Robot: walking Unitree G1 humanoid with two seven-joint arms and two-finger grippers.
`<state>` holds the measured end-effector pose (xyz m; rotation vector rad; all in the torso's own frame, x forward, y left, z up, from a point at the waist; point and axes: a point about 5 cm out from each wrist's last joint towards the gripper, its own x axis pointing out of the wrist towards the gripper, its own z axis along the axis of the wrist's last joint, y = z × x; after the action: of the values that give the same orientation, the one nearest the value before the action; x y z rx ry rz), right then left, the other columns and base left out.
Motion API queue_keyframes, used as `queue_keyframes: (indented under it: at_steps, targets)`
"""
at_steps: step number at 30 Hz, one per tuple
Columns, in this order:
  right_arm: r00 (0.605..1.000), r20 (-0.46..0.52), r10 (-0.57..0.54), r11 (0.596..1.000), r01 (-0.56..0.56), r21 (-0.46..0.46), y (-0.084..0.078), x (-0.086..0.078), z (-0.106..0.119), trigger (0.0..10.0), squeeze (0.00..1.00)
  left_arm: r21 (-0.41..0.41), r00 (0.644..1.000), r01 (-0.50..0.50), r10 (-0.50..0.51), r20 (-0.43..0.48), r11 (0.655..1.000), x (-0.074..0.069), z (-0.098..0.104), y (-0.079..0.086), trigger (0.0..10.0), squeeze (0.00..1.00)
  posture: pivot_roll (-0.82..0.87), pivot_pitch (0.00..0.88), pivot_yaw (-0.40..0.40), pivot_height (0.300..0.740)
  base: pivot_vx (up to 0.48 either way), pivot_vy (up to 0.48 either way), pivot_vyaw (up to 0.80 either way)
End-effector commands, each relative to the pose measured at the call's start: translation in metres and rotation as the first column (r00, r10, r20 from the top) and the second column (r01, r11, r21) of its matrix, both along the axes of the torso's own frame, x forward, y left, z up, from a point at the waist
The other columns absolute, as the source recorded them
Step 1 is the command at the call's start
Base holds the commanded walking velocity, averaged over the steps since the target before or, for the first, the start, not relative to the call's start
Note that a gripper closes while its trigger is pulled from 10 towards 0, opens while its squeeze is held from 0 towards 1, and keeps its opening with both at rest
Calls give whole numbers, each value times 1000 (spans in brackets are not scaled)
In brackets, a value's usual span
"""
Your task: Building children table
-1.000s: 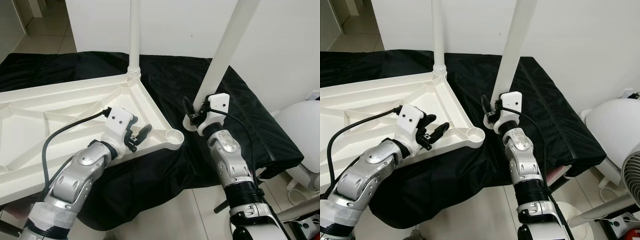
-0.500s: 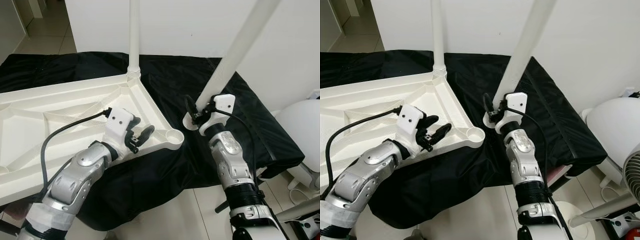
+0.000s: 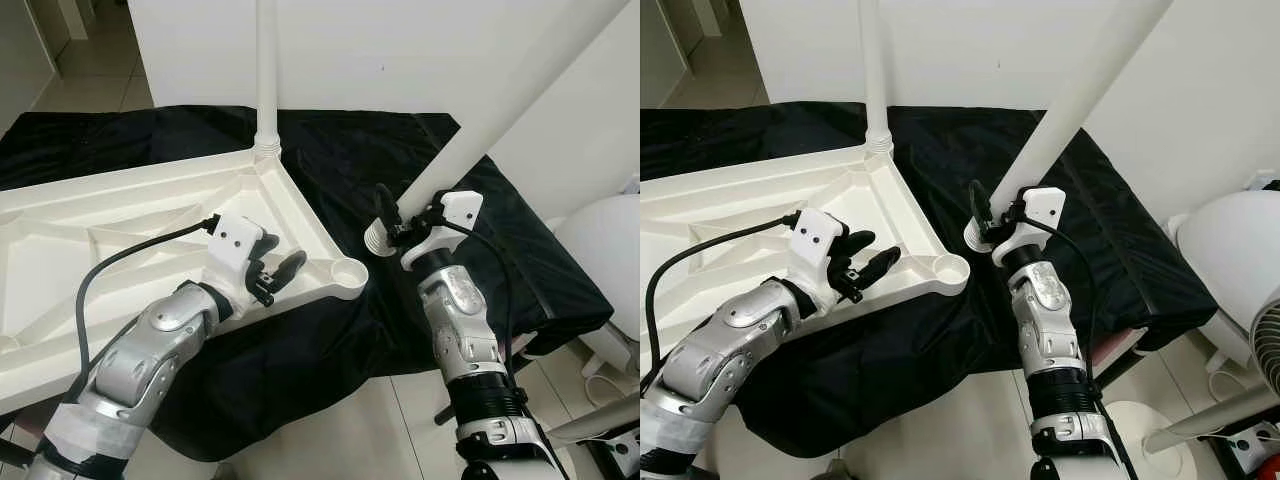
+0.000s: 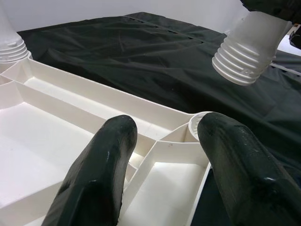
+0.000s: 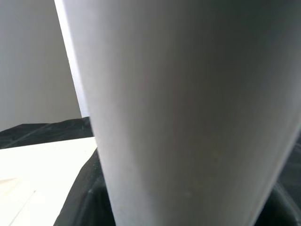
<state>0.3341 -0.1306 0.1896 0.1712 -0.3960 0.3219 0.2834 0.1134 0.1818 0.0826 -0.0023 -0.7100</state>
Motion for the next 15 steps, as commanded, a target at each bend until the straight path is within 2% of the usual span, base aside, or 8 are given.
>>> queue_keyframes:
  at_steps: [1,11,15]
  targets:
    - [1000,22,-12,1000,12,-1,-5,-1,2,10000,0,13,983,181,-181,-29,983,-6,-2,-6,10000,0,219,50,-29,740,0,0,0]
    - [1000,7,-26,999,26,-26,-8,1,-1,10000,0,21,981,193,-192,-31,981,-6,0,2,10000,0,214,50,-30,740,0,0,0]
    - [998,-53,-37,994,32,-102,-7,5,-13,10000,0,34,967,253,-251,-43,967,-12,-1,1,10000,0,210,56,-24,740,0,0,0]
